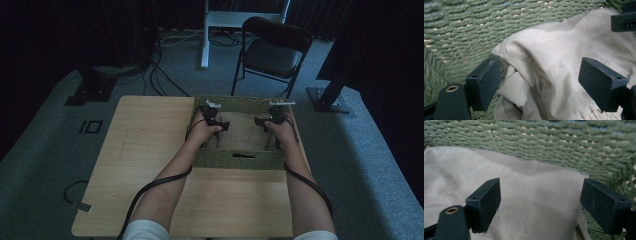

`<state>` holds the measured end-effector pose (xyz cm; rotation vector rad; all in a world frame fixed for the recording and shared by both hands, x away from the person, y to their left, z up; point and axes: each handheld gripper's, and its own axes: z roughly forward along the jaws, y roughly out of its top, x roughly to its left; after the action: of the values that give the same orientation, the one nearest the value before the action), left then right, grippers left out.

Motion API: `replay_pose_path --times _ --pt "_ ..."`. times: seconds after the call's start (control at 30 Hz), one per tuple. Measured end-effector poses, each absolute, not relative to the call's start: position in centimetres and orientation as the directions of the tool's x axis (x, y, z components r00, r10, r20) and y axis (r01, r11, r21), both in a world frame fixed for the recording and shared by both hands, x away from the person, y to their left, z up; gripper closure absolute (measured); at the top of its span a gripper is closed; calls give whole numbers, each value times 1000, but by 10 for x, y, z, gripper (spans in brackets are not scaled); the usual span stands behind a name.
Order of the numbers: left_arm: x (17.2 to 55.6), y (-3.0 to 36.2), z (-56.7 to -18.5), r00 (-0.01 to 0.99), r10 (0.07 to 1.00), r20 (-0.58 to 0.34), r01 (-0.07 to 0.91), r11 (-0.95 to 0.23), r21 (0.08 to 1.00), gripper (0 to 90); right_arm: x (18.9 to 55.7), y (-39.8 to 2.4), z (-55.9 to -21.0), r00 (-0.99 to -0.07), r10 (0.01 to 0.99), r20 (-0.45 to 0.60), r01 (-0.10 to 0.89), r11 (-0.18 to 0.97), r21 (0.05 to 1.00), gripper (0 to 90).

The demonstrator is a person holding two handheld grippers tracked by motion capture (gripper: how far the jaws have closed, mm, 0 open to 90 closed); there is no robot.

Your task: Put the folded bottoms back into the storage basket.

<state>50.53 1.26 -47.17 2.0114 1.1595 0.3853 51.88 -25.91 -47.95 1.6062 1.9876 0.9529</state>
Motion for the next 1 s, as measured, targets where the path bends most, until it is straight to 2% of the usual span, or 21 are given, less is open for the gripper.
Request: replay_pose_path --times 0.17,0.5,0.7,1.0 --pt "502 18 -460 553 825 -113 597 -298 745 196 514 -258 -467 -283 954 98 654 117 747 140" --pt "493 25 -442 579 807 -117 573 -301 762 195 509 -254 -450 -288 954 87 625 119 771 129" --pt "487 31 -430 578 808 -115 562 -291 774 195 502 -247 -440 -333 940 68 605 158 780 124" --pt "478 39 -419 577 808 -119 544 -272 794 195 495 -249 -431 -327 944 38 593 174 786 113"
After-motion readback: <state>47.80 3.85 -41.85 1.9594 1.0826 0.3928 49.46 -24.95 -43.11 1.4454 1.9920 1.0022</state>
